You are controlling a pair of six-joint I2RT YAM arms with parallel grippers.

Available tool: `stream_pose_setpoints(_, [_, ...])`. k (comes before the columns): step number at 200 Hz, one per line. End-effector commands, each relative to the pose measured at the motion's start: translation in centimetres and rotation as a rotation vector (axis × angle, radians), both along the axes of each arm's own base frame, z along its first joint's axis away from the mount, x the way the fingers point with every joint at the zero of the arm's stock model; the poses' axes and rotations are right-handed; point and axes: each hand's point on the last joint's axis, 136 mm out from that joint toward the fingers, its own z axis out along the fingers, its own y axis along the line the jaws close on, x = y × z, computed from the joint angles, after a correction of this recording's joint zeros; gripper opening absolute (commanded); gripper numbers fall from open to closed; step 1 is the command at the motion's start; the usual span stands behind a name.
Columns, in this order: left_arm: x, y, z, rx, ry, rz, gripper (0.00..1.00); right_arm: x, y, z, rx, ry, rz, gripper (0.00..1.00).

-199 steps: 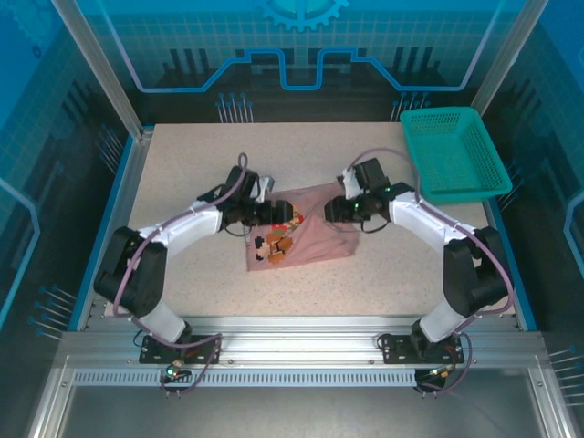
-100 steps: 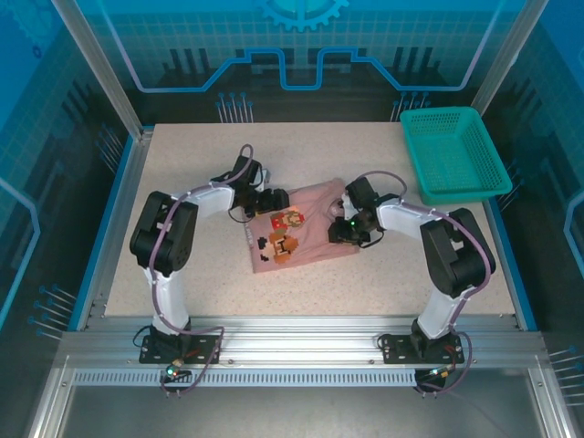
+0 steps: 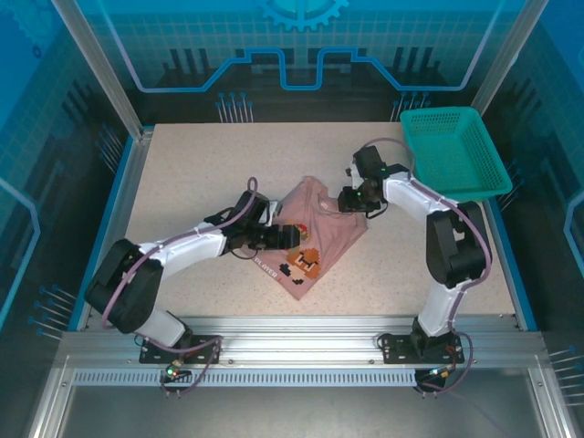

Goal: Fold the inside-out t-shirt

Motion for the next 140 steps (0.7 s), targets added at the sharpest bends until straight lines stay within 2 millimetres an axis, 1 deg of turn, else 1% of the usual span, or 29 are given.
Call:
stream_pose_setpoints(1, [3.6, -1.7, 2.7, -0.063, -0.107, -0.02, 0.83, -2.6, 4.1, 1.5, 0.188, 0.001, 0.087, 0.4])
stream_pose_setpoints(6, [4.5, -2.0, 2.7, -0.058, -0.111, -0.025, 0.83, -3.0, 4.9, 1.4, 0.233, 0.013, 0.085, 0.4])
stream_pose_setpoints(19, [7.0, -2.5, 1.4, -0.05, -0.076, -0.025, 0.81, -3.9, 6.0, 0.5, 0.319, 0.051, 0.055, 0.4])
stream_pose_setpoints(37, [10.1, -2.9, -0.4, -0.061, -0.029, -0.018, 0.79, -4.7, 6.4, -1.5, 0.352, 0.106, 0.007, 0.38])
stream_pose_setpoints(50, [11.7, -3.1, -1.9, -0.043, -0.006, -0.024, 0.78, -5.1, 5.9, -3.2, 0.319, 0.146, -0.024, 0.37])
stream_pose_setpoints(58, [12.5, -3.0, -2.8, -0.023, 0.013, -0.022, 0.77, -5.3, 5.1, -4.2, 0.281, 0.17, -0.046, 0.36])
stream_pose_setpoints(73, [13.6, -1.8, -4.5, 0.016, 0.055, 0.02, 0.76, -5.9, 3.2, -5.9, 0.21, 0.214, -0.095, 0.35])
stream_pose_setpoints(91, [13.5, 0.1, -6.2, 0.039, 0.097, 0.057, 0.75, -6.7, 0.9, -7.0, 0.132, 0.242, -0.137, 0.35])
stream_pose_setpoints(105, [12.3, 0.8, -7.1, 0.056, 0.115, 0.05, 0.73, -6.9, -0.4, -7.4, 0.08, 0.262, -0.147, 0.35])
stream_pose_setpoints(122, [10.3, 1.5, -8.2, 0.072, 0.138, 0.05, 0.73, -6.4, -1.4, -7.4, 0.03, 0.27, -0.143, 0.35])
stream_pose_setpoints(140, [7.3, 2.5, -9.4, 0.081, 0.178, 0.072, 0.73, -5.4, -2.1, -7.1, -0.001, 0.26, -0.13, 0.35])
